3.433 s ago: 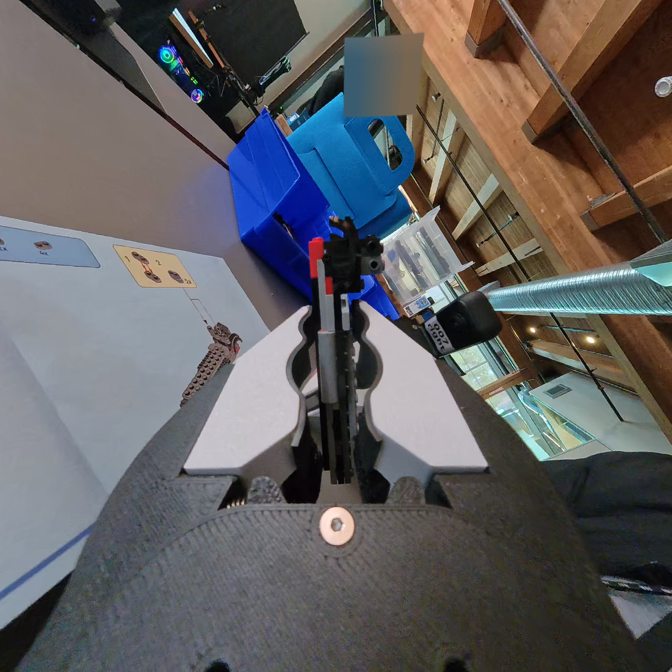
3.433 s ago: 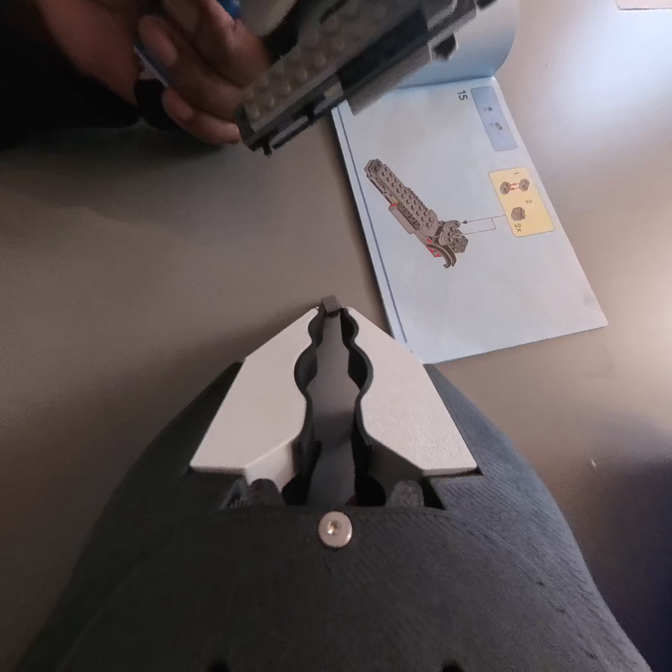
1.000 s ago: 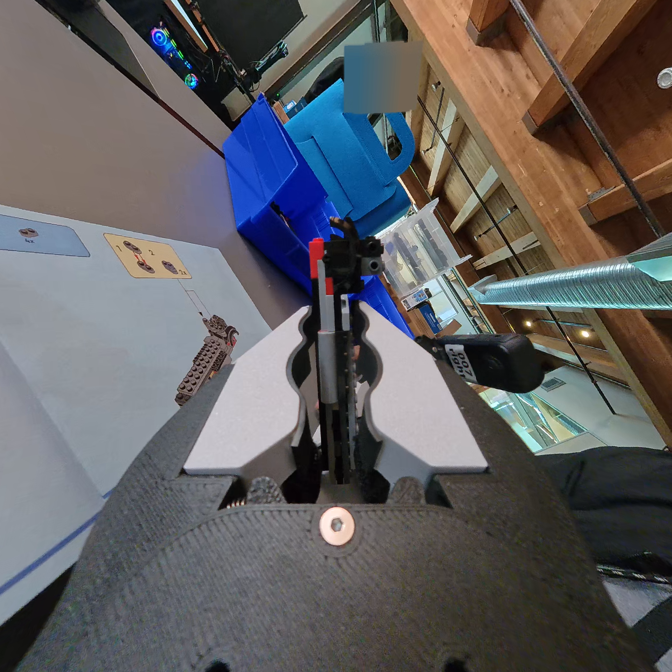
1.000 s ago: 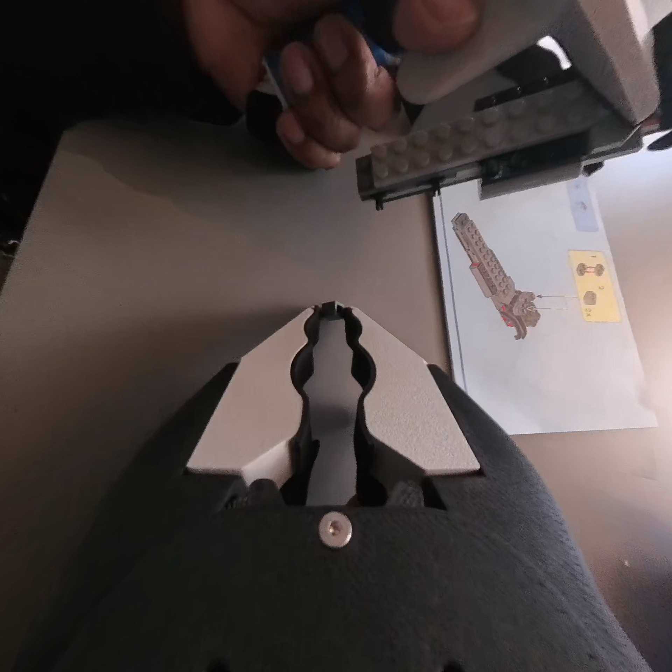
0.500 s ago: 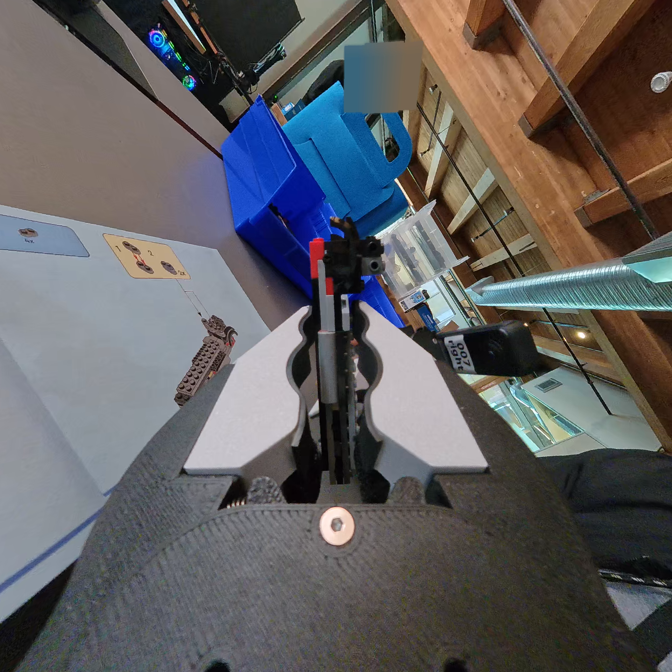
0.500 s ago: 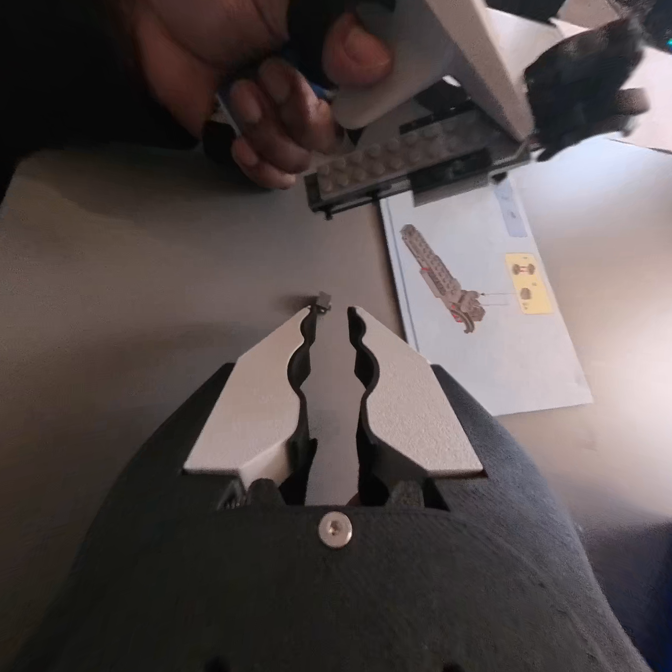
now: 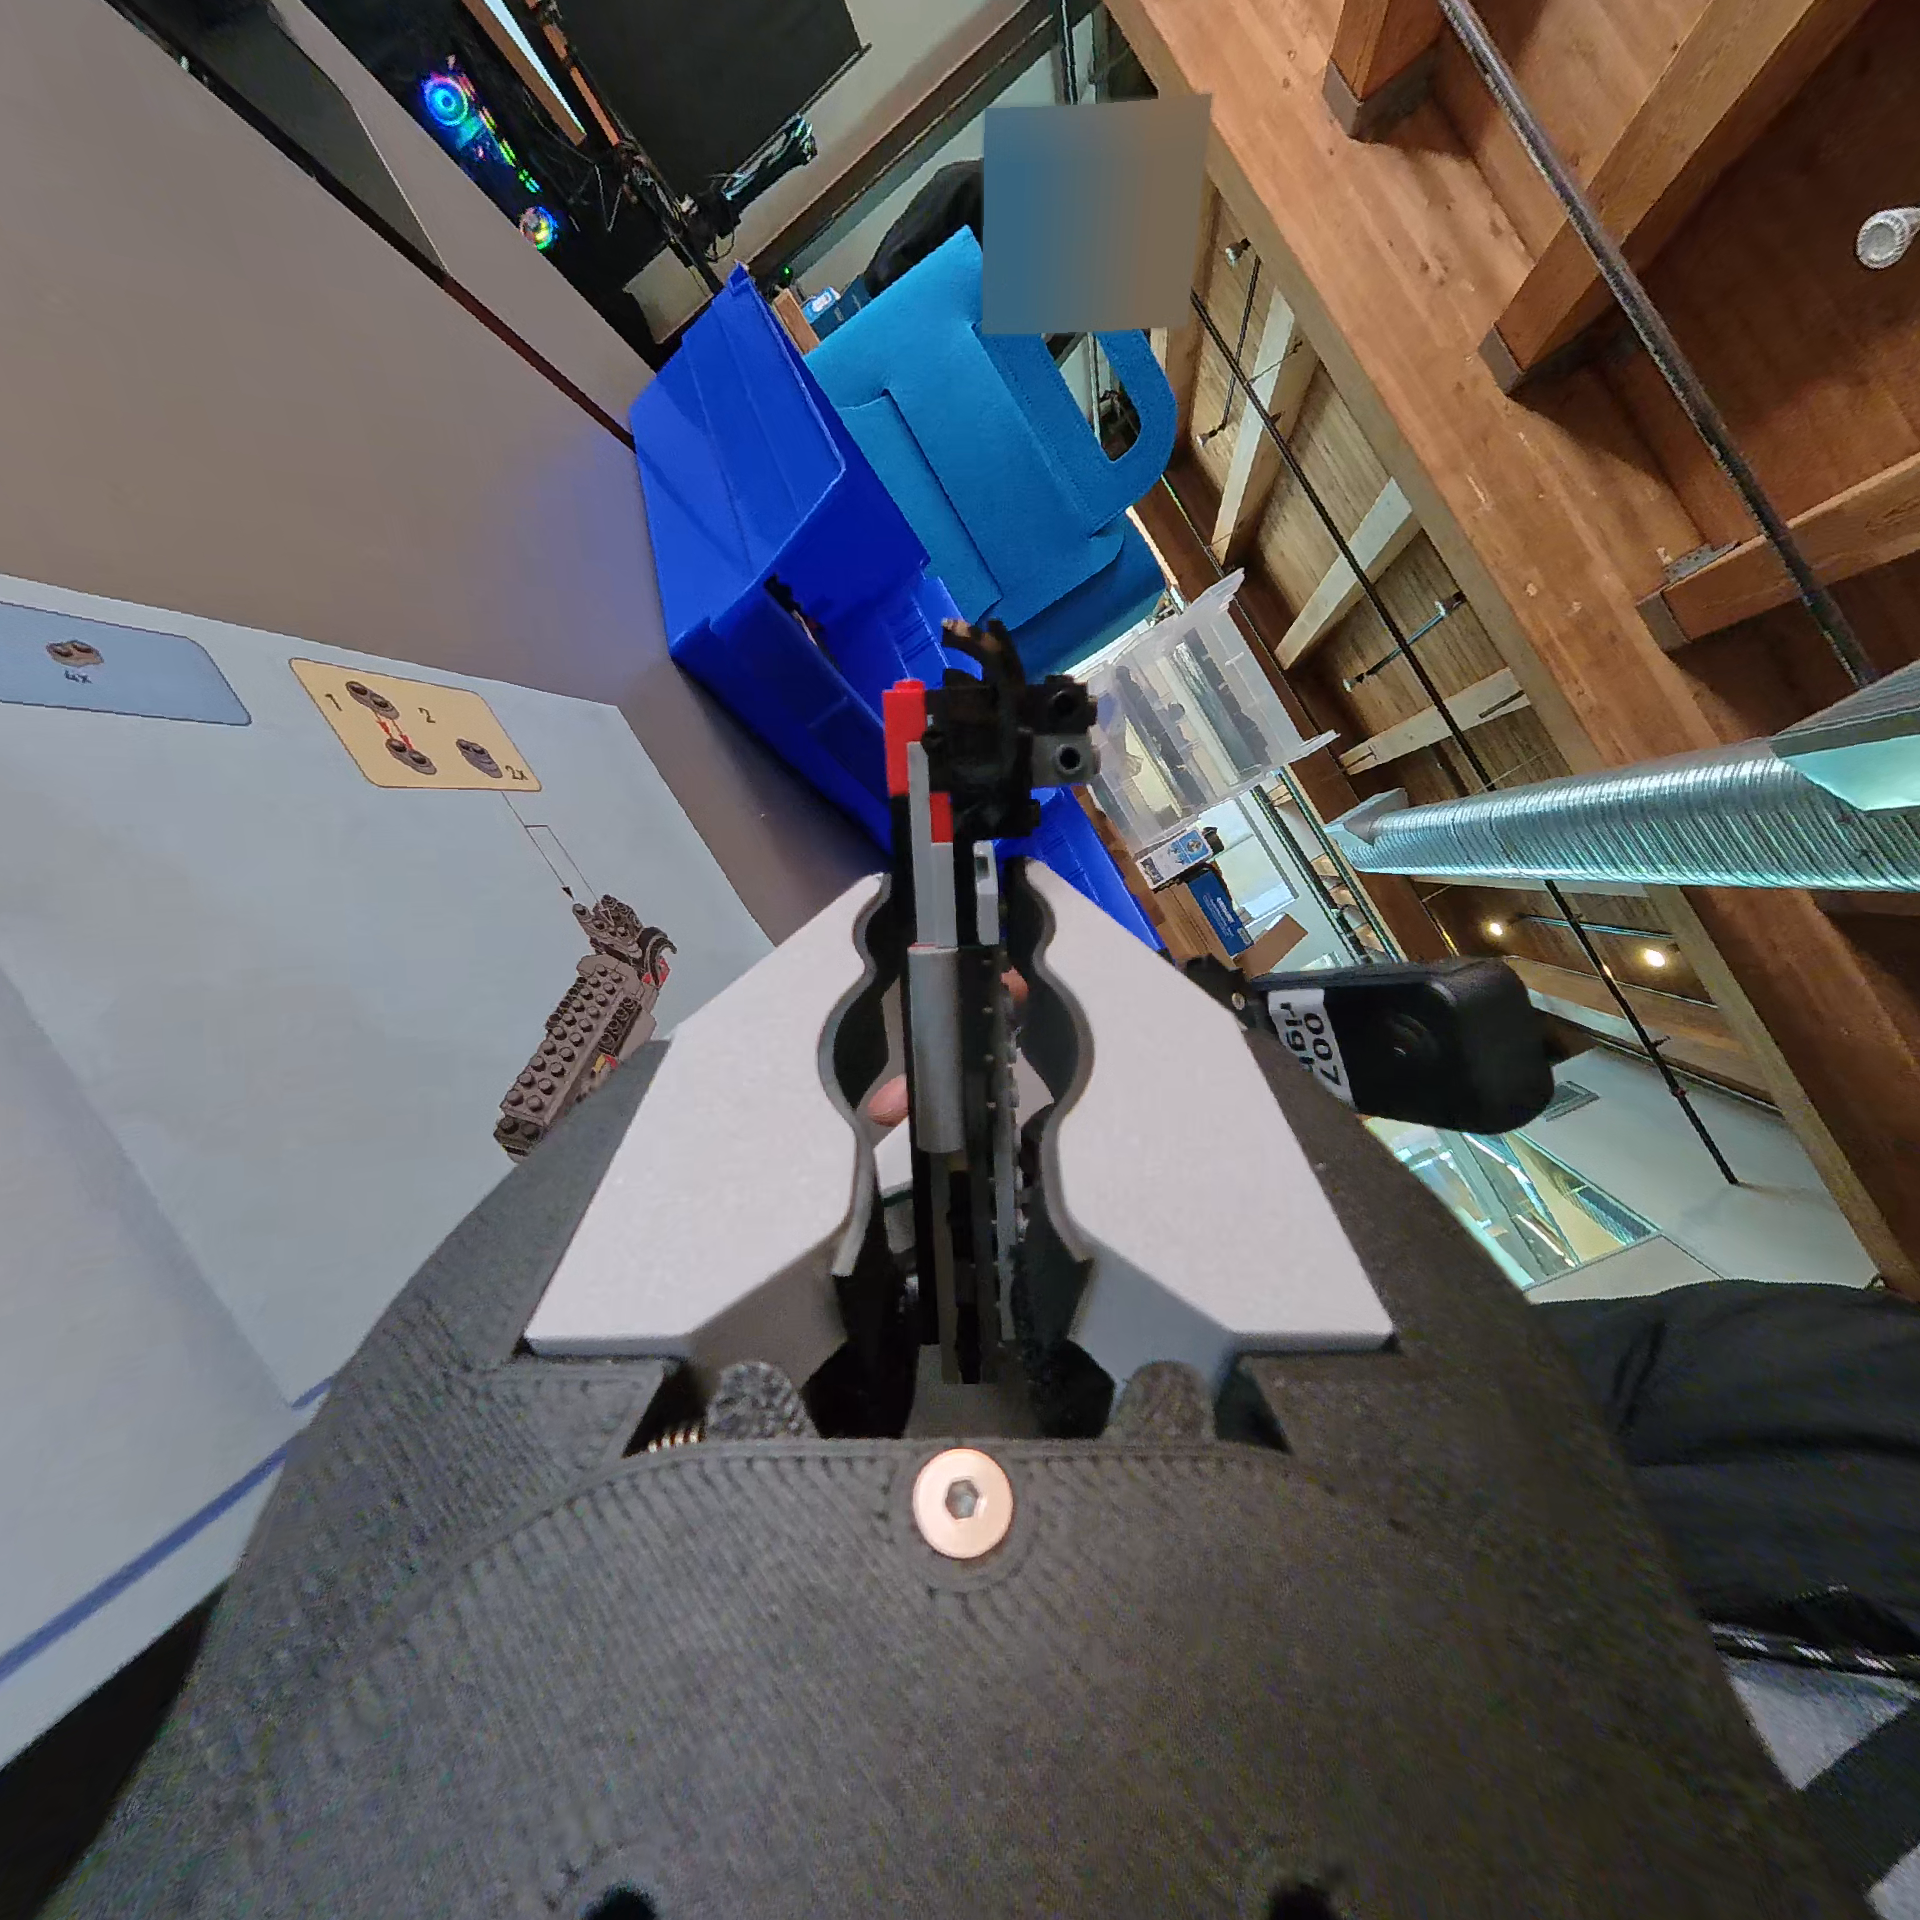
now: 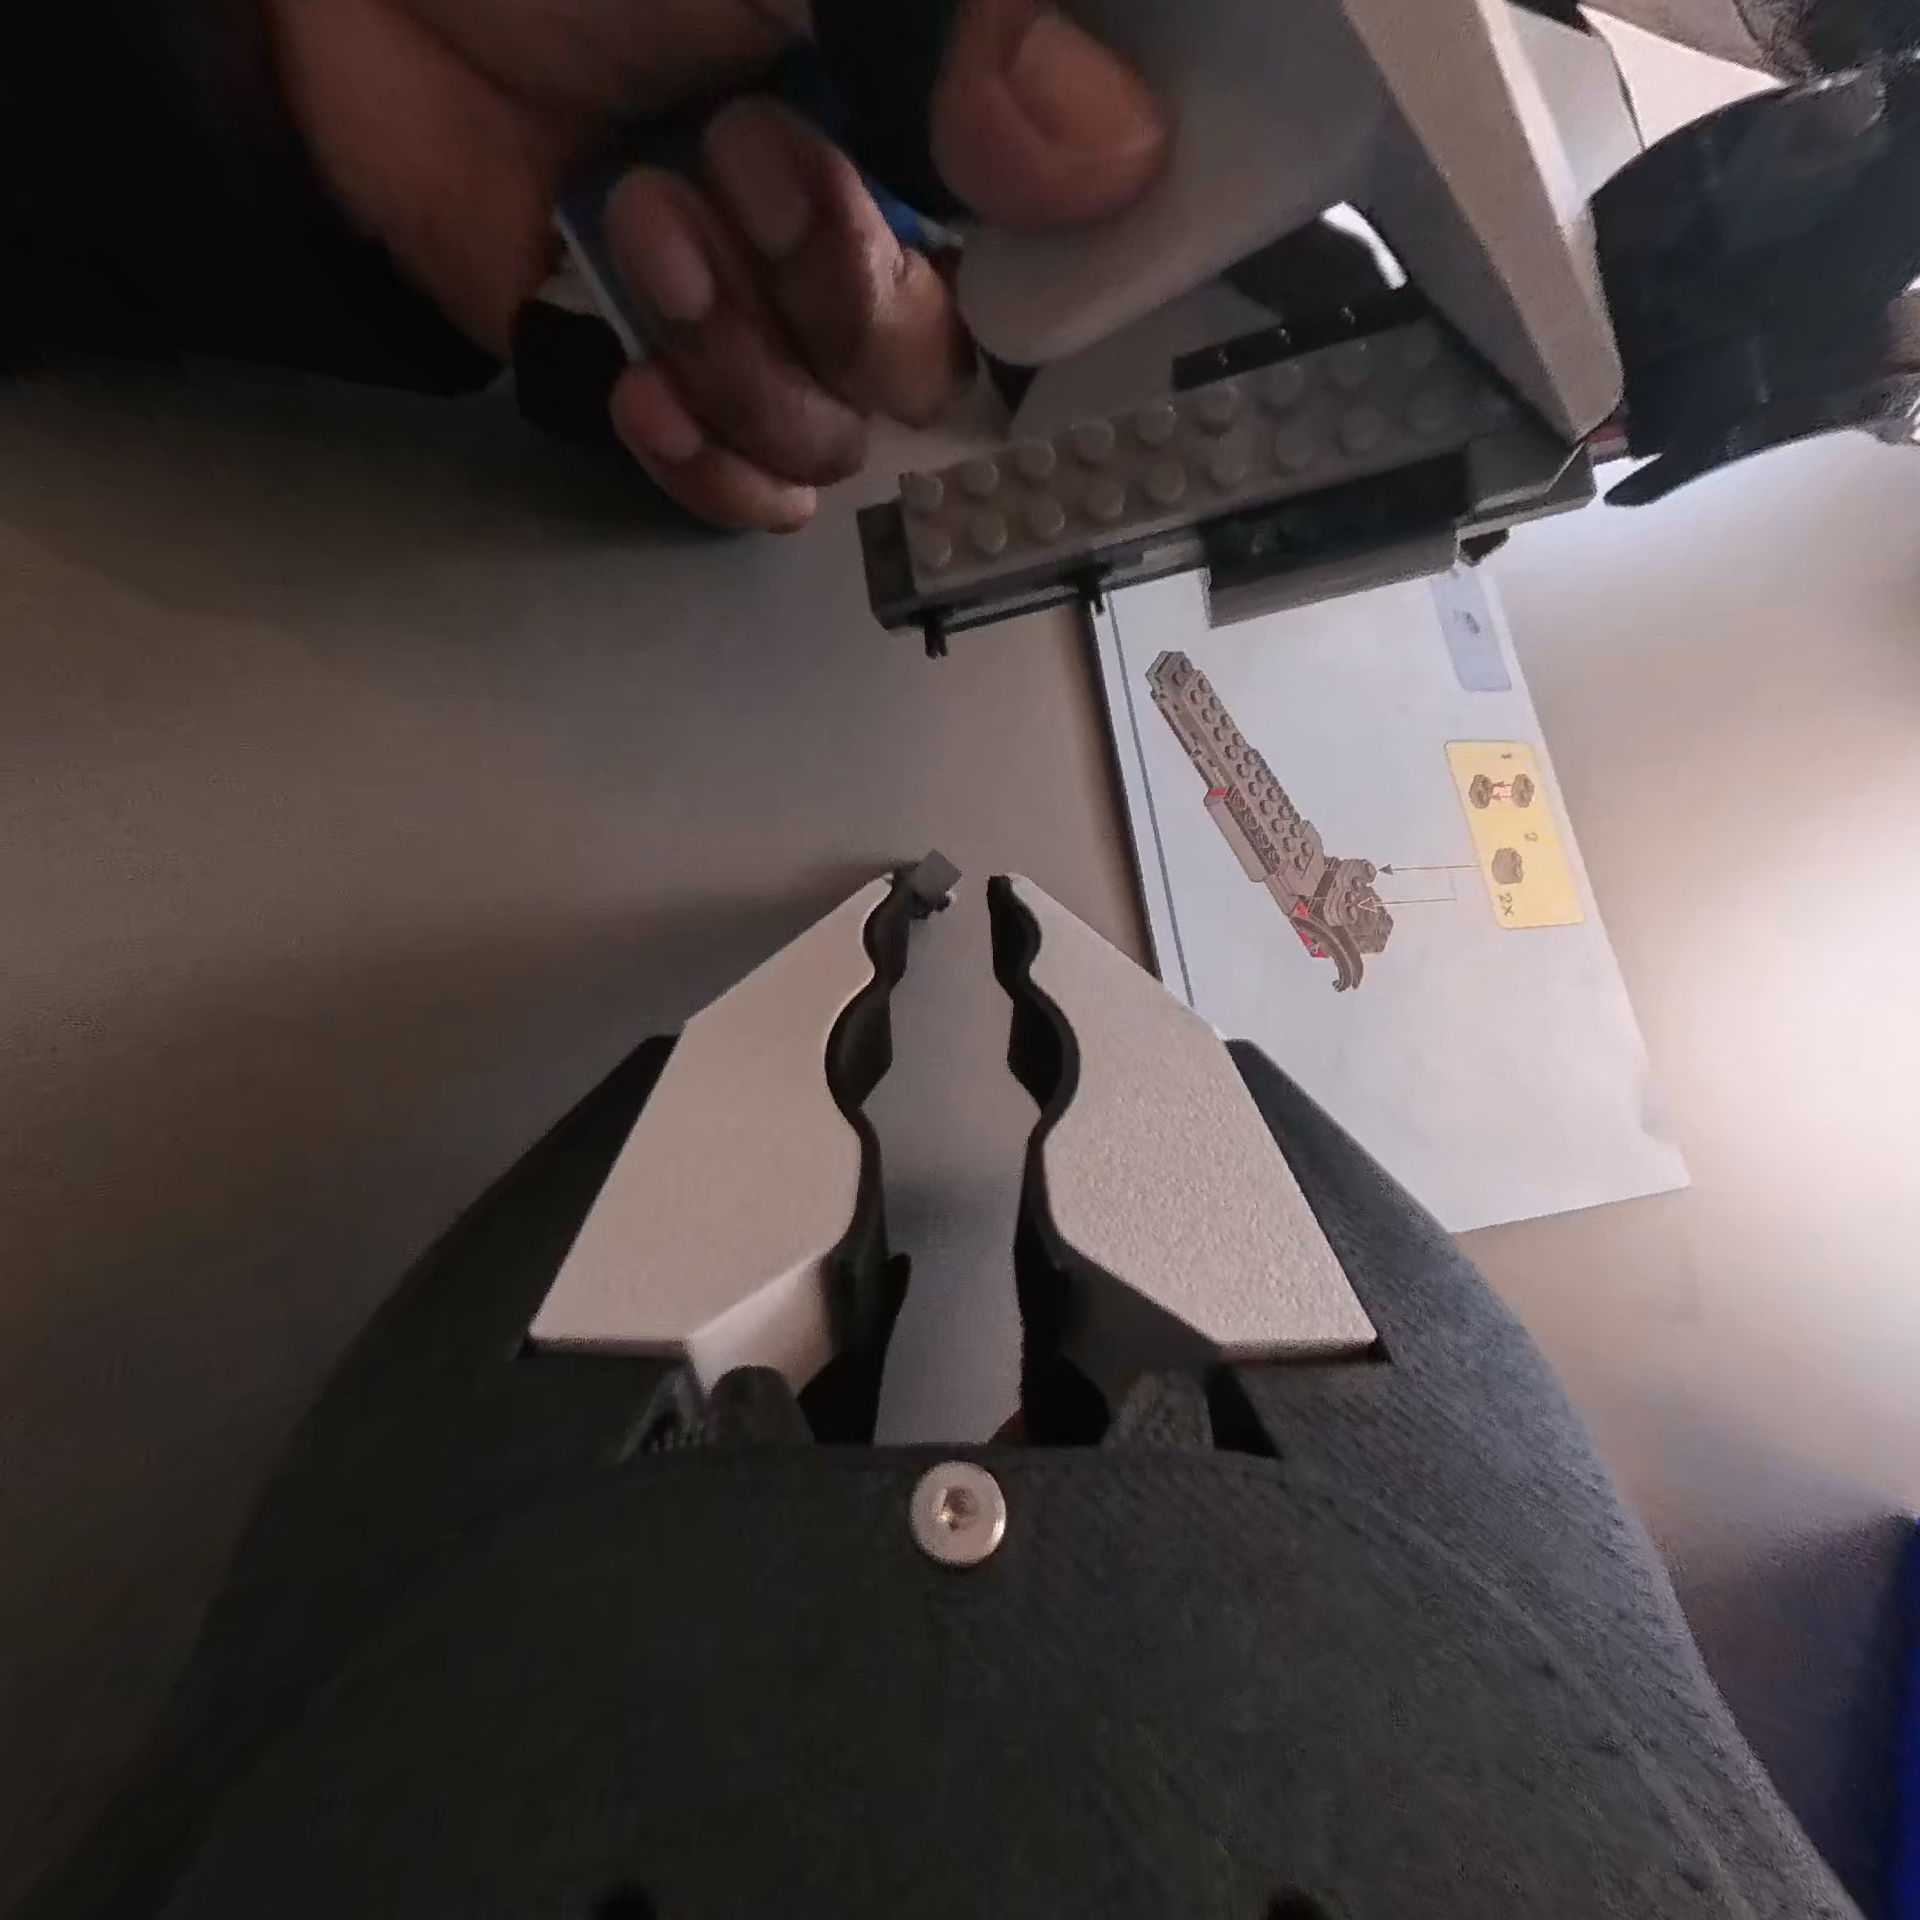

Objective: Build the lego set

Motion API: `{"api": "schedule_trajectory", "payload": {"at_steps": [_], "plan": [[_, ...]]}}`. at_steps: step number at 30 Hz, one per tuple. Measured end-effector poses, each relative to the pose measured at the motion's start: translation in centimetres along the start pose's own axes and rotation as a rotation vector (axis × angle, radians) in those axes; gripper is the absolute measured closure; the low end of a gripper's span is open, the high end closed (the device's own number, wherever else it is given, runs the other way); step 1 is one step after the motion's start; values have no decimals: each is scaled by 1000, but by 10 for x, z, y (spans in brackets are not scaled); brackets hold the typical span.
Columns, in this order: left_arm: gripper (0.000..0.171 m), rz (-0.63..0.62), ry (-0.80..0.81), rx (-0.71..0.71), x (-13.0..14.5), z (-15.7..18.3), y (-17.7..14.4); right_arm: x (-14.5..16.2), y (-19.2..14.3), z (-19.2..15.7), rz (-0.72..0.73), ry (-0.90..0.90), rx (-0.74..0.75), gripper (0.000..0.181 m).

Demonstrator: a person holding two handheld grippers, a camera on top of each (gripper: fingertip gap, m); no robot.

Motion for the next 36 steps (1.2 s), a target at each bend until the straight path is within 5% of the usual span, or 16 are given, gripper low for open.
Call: {"api": "schedule_trajectory", "payload": {"at_steps": [7,18,36], "plan": [[153,10,-45,26,0,2,-6,-4,-8,-4,108,-54,-112,161],[153,17,-49,32,0,2,-7,1,4,-1,51,-320,-259,162],[153,23,-67,46,-2,1,-8,-5,8,5,58,-410,-278,163]]}}
Point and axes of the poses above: each gripper's, where its closed fingertips meet, y out along the fingers, x out of its underside, z = x × y across the jaws, the point moved 4 cm from there along -y, back along the fingers
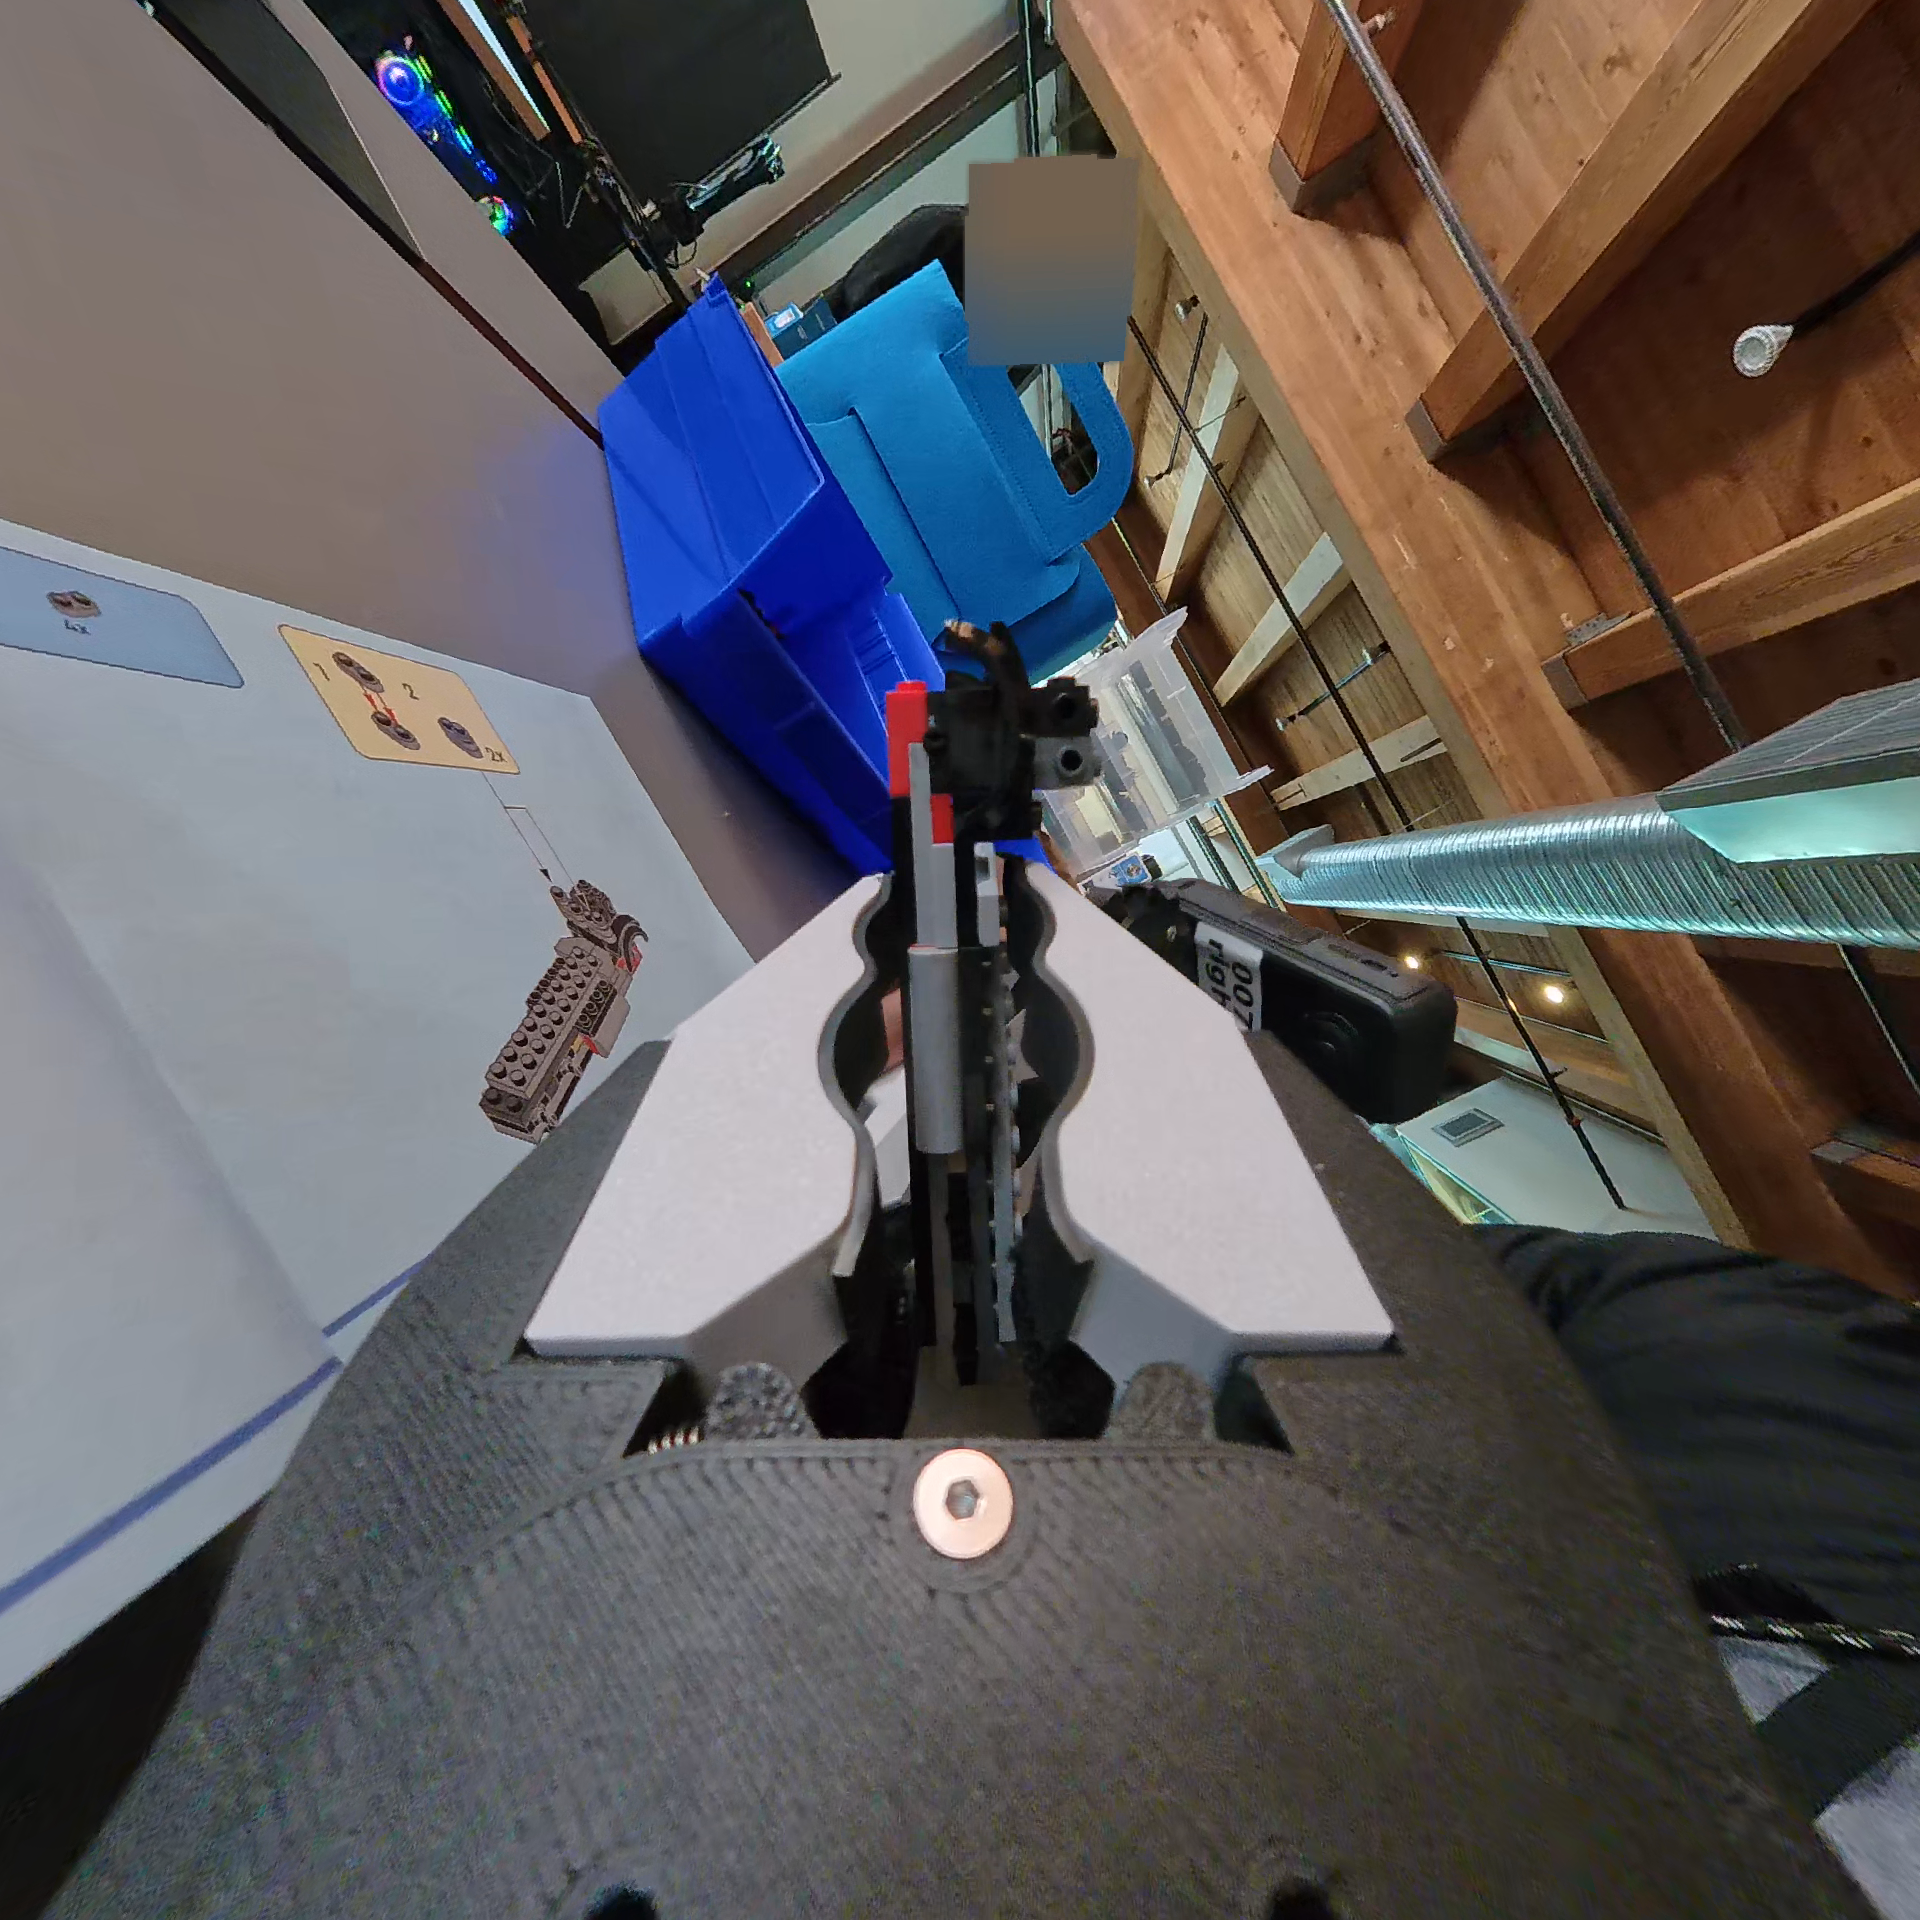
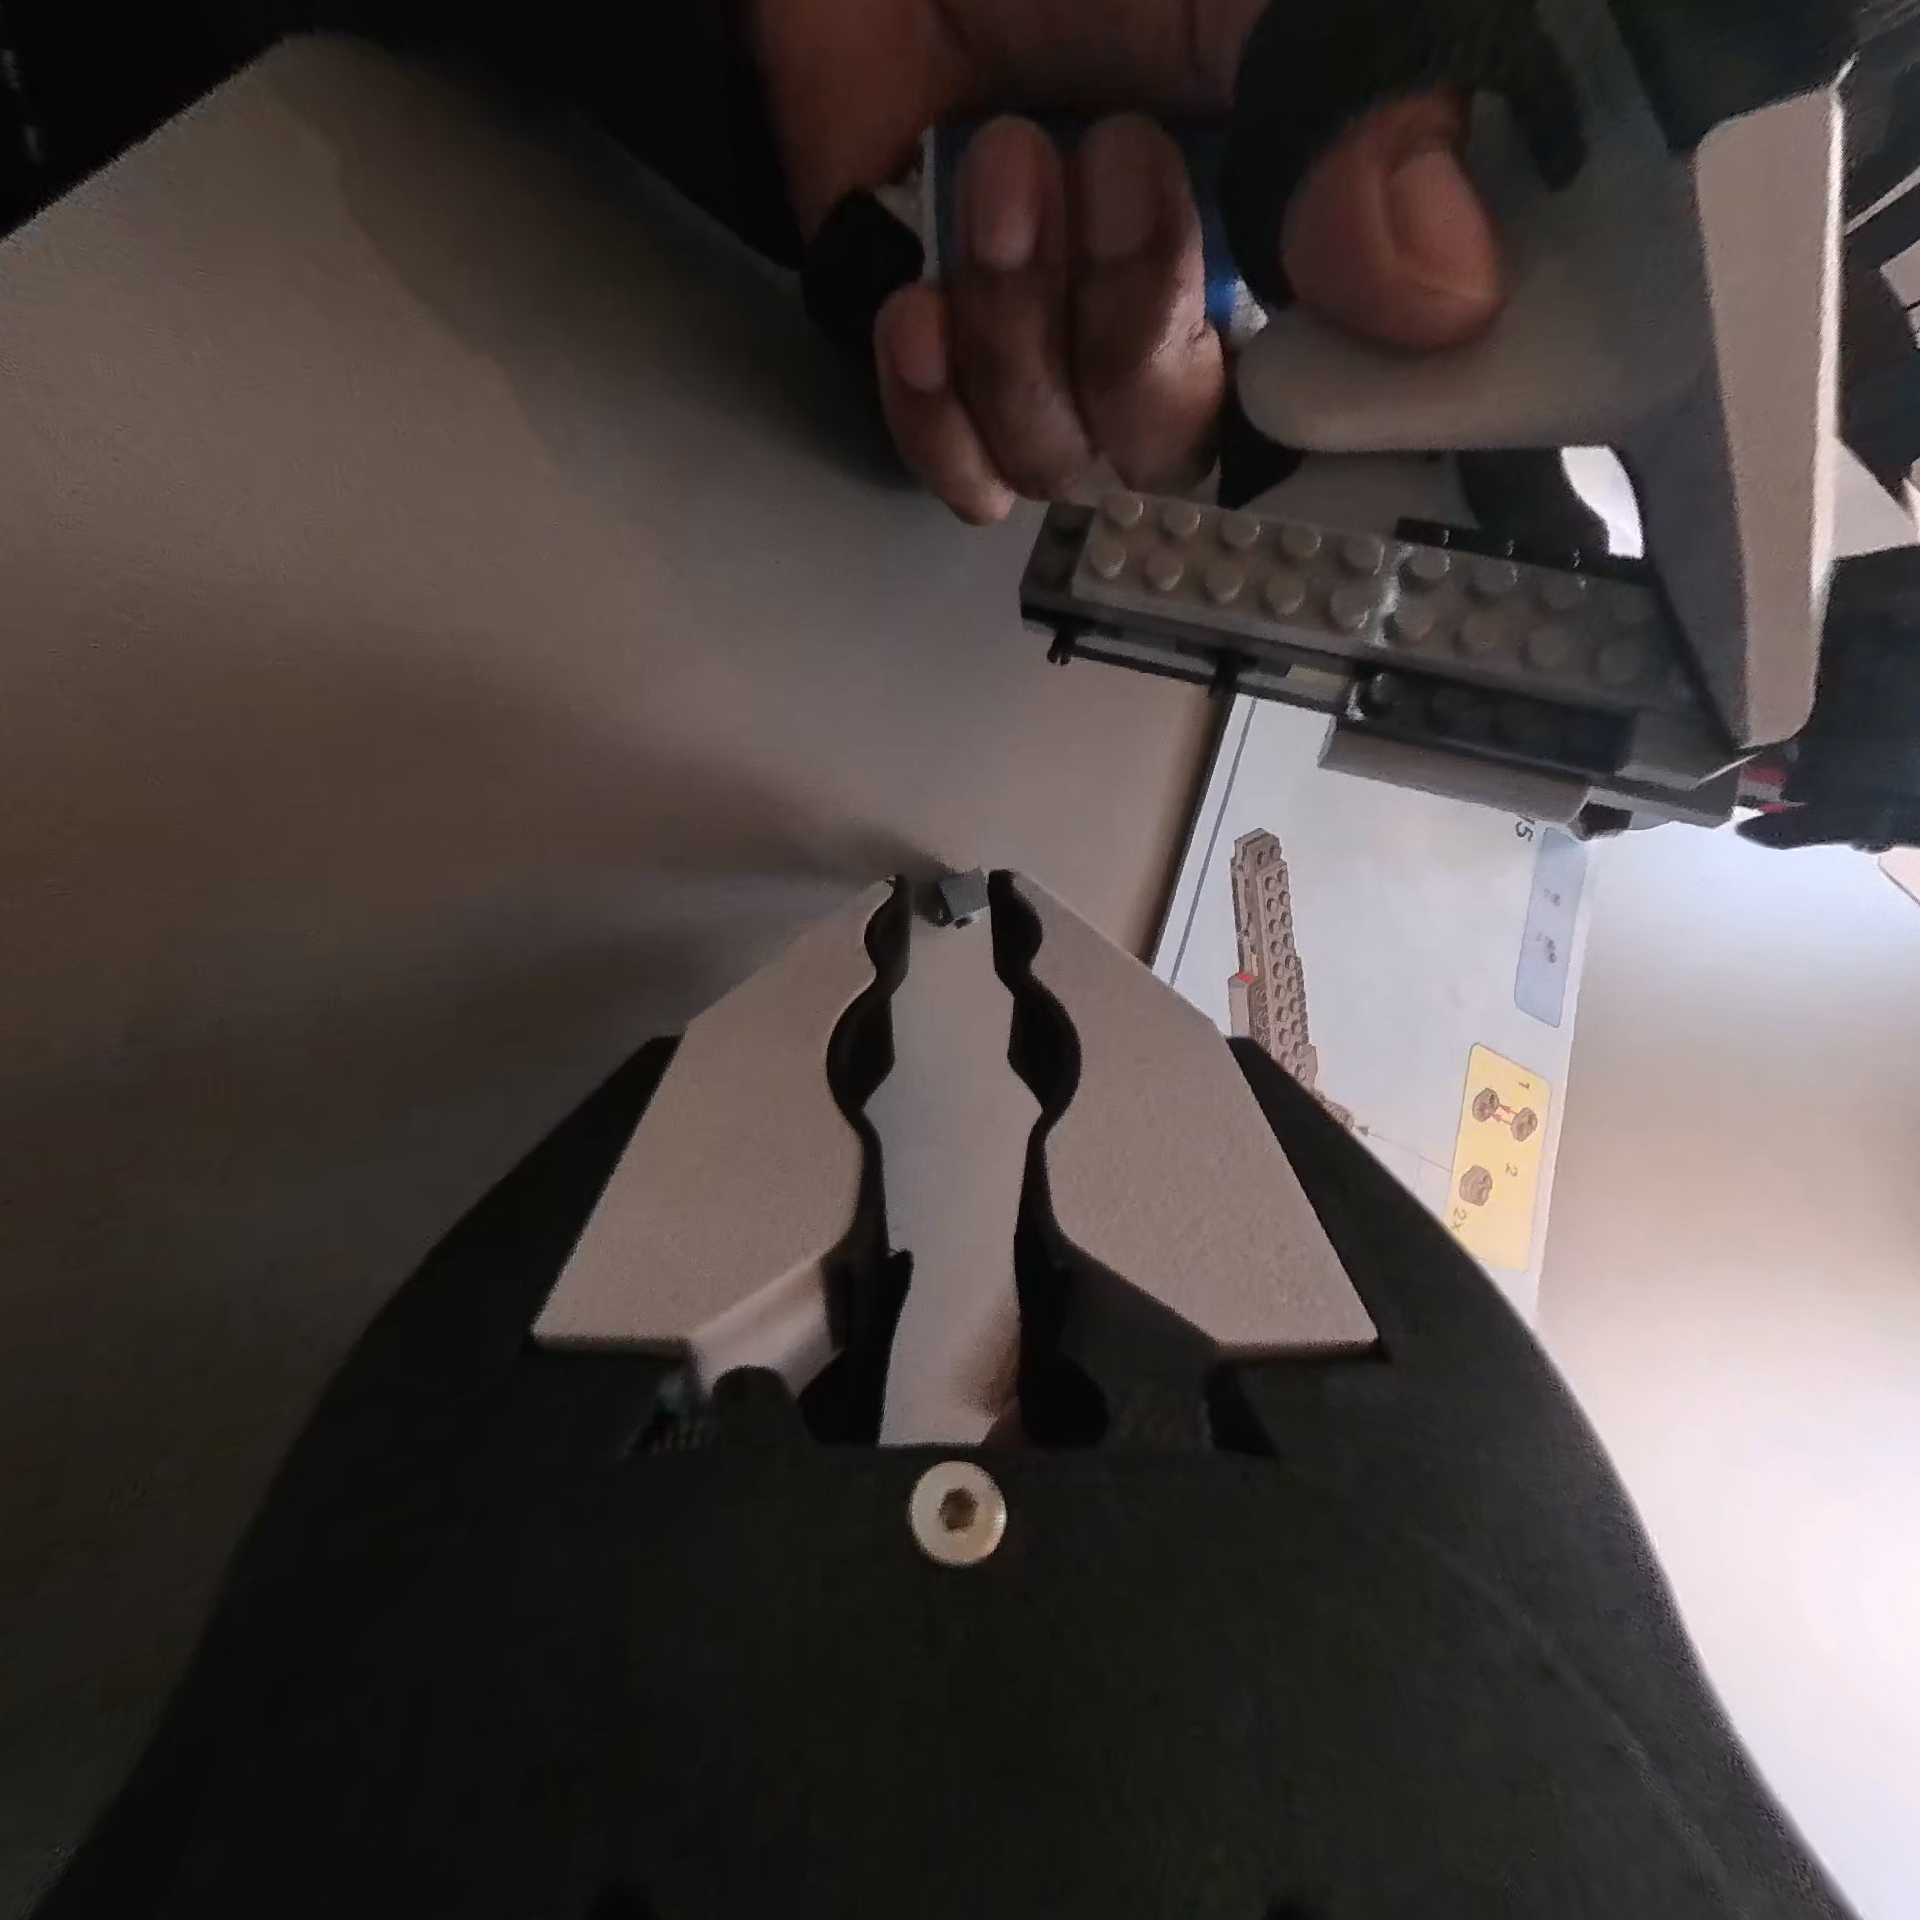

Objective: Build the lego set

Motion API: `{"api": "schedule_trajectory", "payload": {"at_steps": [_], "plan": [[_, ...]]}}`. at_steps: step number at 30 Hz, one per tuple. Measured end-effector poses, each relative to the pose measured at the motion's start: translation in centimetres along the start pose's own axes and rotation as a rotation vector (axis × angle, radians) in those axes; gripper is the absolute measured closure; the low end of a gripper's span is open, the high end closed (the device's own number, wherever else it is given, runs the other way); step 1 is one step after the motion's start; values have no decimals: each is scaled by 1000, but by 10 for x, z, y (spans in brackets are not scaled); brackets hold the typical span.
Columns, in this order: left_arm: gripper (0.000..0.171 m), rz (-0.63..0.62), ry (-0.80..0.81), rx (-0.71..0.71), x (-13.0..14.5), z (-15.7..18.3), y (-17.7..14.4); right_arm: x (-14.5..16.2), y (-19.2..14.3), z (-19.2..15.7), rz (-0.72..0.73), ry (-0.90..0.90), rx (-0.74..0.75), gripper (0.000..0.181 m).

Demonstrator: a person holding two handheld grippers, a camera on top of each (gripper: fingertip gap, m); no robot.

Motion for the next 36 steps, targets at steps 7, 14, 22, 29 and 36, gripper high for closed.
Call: {"api": "schedule_trajectory", "payload": {"at_steps": [7,14,22,29,36], "plan": [[153,1,0,-1,0,0,0,1,4,1,-21,6,-40,164],[153,3,-3,2,0,0,0,1,5,6,-22,35,-64,166],[153,5,-8,5,-1,0,-1,4,8,9,-28,60,-92,166],[153,7,-11,8,-1,0,-2,4,8,10,-24,84,-94,167],[153,-2,-17,-4,0,-1,-2,2,4,12,23,173,-86,166]]}}
Point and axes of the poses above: each gripper's, where its closed fingertips meet, y out along the fingers, x out of its underside, z = x × y across the jaws, the point moved 4 cm from there along -y, back along the fingers
